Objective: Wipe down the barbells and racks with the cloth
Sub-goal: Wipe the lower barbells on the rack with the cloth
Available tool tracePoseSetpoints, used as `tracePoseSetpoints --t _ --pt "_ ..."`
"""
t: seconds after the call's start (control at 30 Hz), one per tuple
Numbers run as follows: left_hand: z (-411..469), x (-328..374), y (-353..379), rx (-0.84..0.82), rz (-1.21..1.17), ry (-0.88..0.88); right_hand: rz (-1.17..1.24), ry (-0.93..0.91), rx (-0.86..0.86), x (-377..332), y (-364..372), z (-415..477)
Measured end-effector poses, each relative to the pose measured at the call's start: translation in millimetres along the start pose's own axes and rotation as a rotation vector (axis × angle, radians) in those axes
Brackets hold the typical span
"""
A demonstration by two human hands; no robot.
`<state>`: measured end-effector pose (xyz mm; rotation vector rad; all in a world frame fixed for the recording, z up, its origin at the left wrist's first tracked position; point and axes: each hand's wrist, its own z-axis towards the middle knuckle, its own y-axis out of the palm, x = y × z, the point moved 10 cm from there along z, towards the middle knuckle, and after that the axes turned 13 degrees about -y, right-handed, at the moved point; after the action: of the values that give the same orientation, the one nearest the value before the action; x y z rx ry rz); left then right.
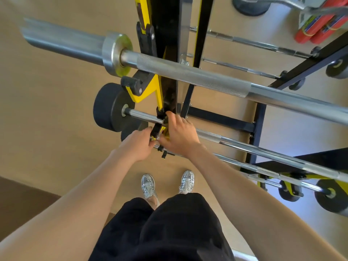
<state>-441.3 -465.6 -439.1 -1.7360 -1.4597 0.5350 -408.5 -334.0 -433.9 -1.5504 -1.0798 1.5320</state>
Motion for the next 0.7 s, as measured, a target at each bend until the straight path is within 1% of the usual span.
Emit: tracePoseSetpoints --t 0.07,0.1,0.17,0.27,0.3,0.37,0.43,0.5,0.6,0.63,0.67,0.7 --pt "2.4 -0.1 -2.3 0.021 0.013 0.018 0.055 -0.05 0.047 9.6 0.9 -18.5" --pt "3.9 0.4 -4.4 0.029 0.027 0.023 0.028 -0.047 0.069 15.7 0.9 -23.4" --pt "8.4 -0.3 -6.6 0.035 0.068 0.025 -0.128 -0.018 0.094 15.9 6.6 -23.2" --pt "14.8 -2.1 -10.4 0.065 0.105 -0.001 -0.299 0.093 0.037 0.3 19.0 -7.1" --pt "16.5 -2.6 -11.1 0.073 0.105 -0.017 -0.334 0.104 -0.002 -3.2 18.9 -0.8" --pt "19.3 -4.7 -11.6 0.071 0.086 -0.046 -0.38 0.068 -0.083 -6.1 12.3 11.2" --pt "20.1 -3.2 -13.0 0.064 0.076 -0.044 -0.367 0.072 -0.14 0.6 1.0 19.9" --pt "20.2 -1.6 -16.1 0.065 0.087 -0.038 -0.337 0.13 -0.142 5.7 -0.6 24.6" --pt "18.1 -3.3 -16.9 0.095 0.11 -0.063 -0.171 0.293 0.021 2.1 9.8 9.3" --pt "15.8 -5.0 -16.6 0.113 0.097 -0.073 -0.14 0.279 0.082 -1.3 14.3 -1.0" --pt "12.7 -6.0 -16.6 0.131 0.07 -0.08 -0.119 0.247 0.091 -3.7 18.3 -12.4" --pt "8.6 -7.1 -16.9 0.144 0.039 -0.089 -0.105 0.213 0.062 -3.5 19.9 -24.0"
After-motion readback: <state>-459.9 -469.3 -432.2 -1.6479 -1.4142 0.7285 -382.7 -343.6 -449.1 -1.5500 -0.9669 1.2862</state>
